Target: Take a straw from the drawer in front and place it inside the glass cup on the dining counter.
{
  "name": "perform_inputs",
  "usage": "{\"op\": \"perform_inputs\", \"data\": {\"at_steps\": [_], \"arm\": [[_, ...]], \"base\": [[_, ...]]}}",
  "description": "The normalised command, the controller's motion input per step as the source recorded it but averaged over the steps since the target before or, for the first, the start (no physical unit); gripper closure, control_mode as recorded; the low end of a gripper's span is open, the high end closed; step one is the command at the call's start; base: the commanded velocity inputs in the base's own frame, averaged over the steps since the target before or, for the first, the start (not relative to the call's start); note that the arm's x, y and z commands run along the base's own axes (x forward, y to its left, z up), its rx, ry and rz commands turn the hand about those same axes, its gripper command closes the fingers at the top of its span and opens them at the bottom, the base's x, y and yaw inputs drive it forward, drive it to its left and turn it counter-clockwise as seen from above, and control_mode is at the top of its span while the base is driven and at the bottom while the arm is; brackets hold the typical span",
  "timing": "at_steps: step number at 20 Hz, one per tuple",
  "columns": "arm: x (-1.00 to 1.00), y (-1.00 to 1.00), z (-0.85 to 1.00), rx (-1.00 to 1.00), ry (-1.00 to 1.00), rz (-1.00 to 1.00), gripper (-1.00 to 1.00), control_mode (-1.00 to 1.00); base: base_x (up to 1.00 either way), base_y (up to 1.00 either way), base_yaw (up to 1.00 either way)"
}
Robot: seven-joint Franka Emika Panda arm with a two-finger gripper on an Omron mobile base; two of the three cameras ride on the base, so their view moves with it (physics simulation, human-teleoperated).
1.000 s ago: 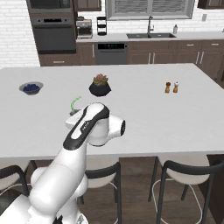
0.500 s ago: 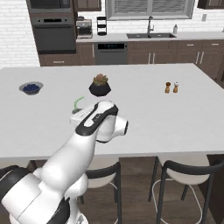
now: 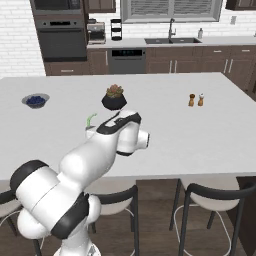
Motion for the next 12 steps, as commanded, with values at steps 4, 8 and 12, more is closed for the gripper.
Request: {"op": "perform_inputs", "data": {"at_steps": [4,8,12], "arm": [[0.06,0.0,-0.35,0.0,-0.1,0.05,1.0,-1.0],[0.18,0.03,-0.1,0.0,0.01,0.0,1.0,-1.0],[0.13,0.09,0.0,0.01,0.1,0.0,1.0,-1.0]], "base": [[0.0,0.0,0.0],[0.0,0.0,0.0],[0.0,0.0,0.0]]}}
